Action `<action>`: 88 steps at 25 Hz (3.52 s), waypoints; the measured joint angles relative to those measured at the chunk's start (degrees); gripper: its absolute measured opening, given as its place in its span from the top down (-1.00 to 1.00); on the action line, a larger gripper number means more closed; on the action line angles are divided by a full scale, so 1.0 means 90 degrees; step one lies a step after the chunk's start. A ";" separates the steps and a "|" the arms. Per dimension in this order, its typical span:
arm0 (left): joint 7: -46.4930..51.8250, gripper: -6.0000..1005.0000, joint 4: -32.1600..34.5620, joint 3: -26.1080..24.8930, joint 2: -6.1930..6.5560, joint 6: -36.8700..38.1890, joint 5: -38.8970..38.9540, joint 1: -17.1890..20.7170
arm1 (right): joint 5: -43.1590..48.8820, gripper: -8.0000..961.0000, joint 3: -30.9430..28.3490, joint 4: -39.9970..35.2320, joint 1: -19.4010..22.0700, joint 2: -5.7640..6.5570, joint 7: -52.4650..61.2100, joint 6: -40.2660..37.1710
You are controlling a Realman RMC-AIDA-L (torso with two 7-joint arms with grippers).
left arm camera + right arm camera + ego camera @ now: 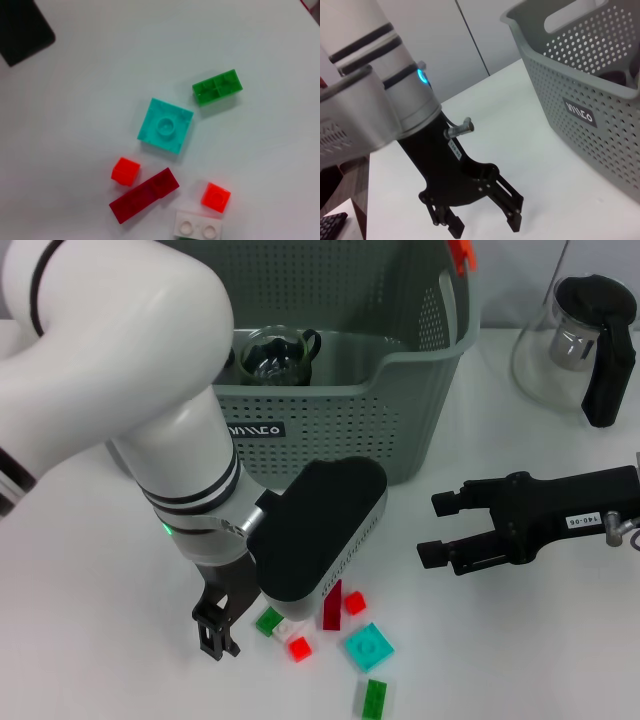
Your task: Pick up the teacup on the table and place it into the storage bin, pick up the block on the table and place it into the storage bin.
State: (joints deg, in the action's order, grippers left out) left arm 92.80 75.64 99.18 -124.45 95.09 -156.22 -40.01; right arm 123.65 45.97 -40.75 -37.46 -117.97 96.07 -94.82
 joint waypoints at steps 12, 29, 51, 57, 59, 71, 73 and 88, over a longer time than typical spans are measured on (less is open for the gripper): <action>0.0050 -0.79 -0.0737 0.0011 -0.0019 -0.0291 0.0028 -0.0440 | 0.0001 -0.97 0.0000 0.0068 -0.0007 -0.0017 0.0000 0.0010; 0.0154 -0.68 -0.1284 0.0068 -0.0029 -0.0621 0.0277 -0.0636 | 0.0001 -0.97 0.0009 0.0080 0.0025 -0.0017 -0.0057 0.0009; 0.0158 -0.47 -0.1748 0.0016 -0.0026 -0.0874 0.0425 -0.0815 | 0.0014 -0.97 0.0045 0.0154 0.0060 -0.0017 -0.0079 0.0027; 0.0157 -0.21 -0.1799 0.0004 -0.0020 -0.0885 0.0420 -0.0828 | 0.0023 -0.97 0.0051 0.0154 0.0057 -0.0017 -0.0079 0.0029; 0.0158 -0.14 -0.1805 0.0000 -0.0020 -0.0889 0.0419 -0.0828 | 0.0028 -0.97 0.0052 0.0154 0.0056 -0.0017 -0.0079 0.0029; 0.0193 0.10 -0.1861 -0.0032 -0.0019 -0.0962 0.0380 -0.0836 | 0.0031 -0.97 0.0049 0.0153 0.0051 -0.0017 -0.0088 0.0028; 0.0245 0.19 -0.1866 -0.0028 -0.0018 -0.0925 0.0381 -0.0854 | 0.0031 -0.97 0.0049 0.0153 0.0052 -0.0017 -0.0093 0.0028; 0.0528 0.18 0.0138 -0.2850 0.0012 0.1265 0.0882 -0.0424 | 0.0028 -0.97 0.0013 0.0153 0.0080 0.0009 -0.0172 -0.0016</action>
State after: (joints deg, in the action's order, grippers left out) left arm 97.56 76.88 73.53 -124.34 106.48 -148.28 -43.83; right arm 123.90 46.08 -39.38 -36.74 -117.89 94.52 -94.96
